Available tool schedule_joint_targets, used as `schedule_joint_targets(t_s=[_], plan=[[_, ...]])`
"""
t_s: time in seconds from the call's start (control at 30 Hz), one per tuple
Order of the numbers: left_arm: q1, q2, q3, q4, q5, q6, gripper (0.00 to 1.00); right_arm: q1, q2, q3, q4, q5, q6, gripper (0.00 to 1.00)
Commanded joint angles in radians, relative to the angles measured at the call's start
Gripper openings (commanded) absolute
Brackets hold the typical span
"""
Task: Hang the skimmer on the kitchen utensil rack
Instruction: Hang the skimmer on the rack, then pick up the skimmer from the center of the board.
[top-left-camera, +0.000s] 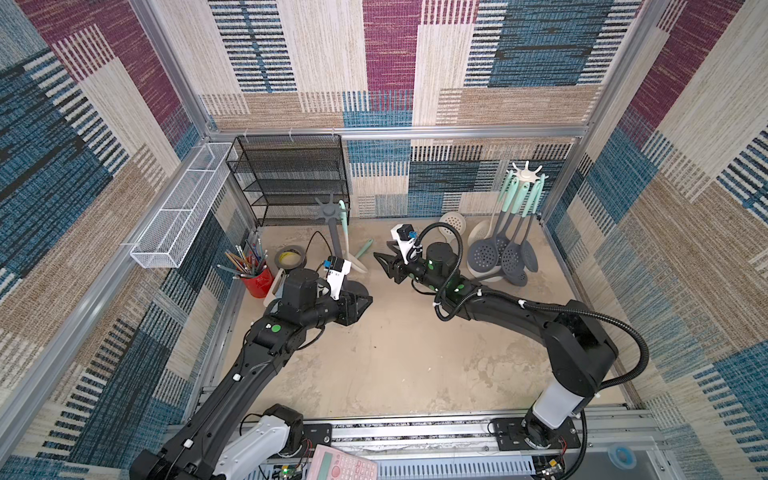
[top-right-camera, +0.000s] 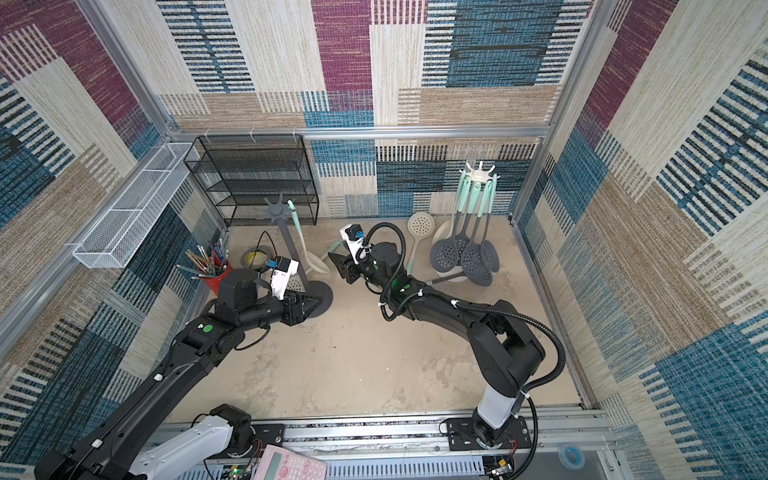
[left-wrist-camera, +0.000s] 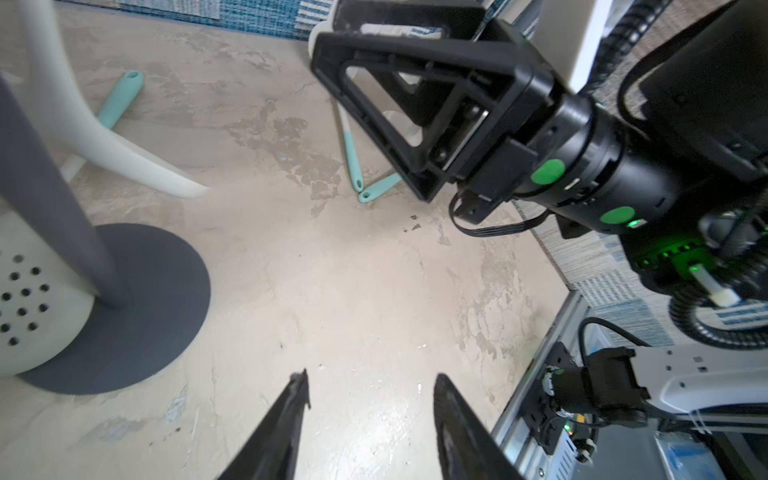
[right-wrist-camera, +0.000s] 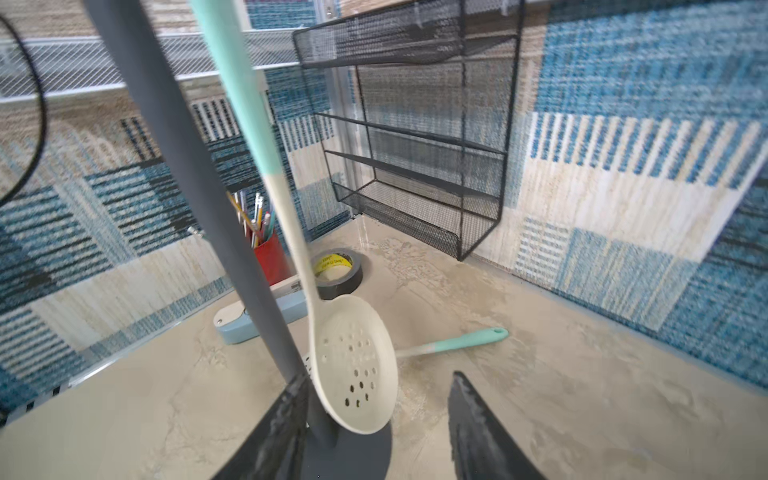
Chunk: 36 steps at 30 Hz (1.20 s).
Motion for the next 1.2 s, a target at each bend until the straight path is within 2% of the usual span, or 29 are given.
schedule_joint_targets(t_s=[0.0,0.2,0.47,0.9,1.17], plan=[[0.002,-0.013,-0.005,-0.053,-0.078,0.013,0.57,-0.003,0.005,-0.026,0.095,0.08,0.202,0.55],[0.005,-0.021,-0.011,-0.071,-0.178,0.012,0.64,-0.022,0.053,-0.06,0.144,0.069,0.423,0.55],[0.011,-0.068,-0.03,-0.068,-0.291,0.009,0.66,-0.05,0.153,-0.021,0.149,0.013,0.652,0.54],[0.017,-0.076,-0.04,-0.046,-0.295,0.009,0.66,-0.091,0.431,0.207,0.111,-0.136,0.981,0.53],[0.02,-0.075,-0.046,-0.033,-0.273,0.006,0.66,-0.096,0.606,0.419,-0.008,-0.211,1.075,0.51]])
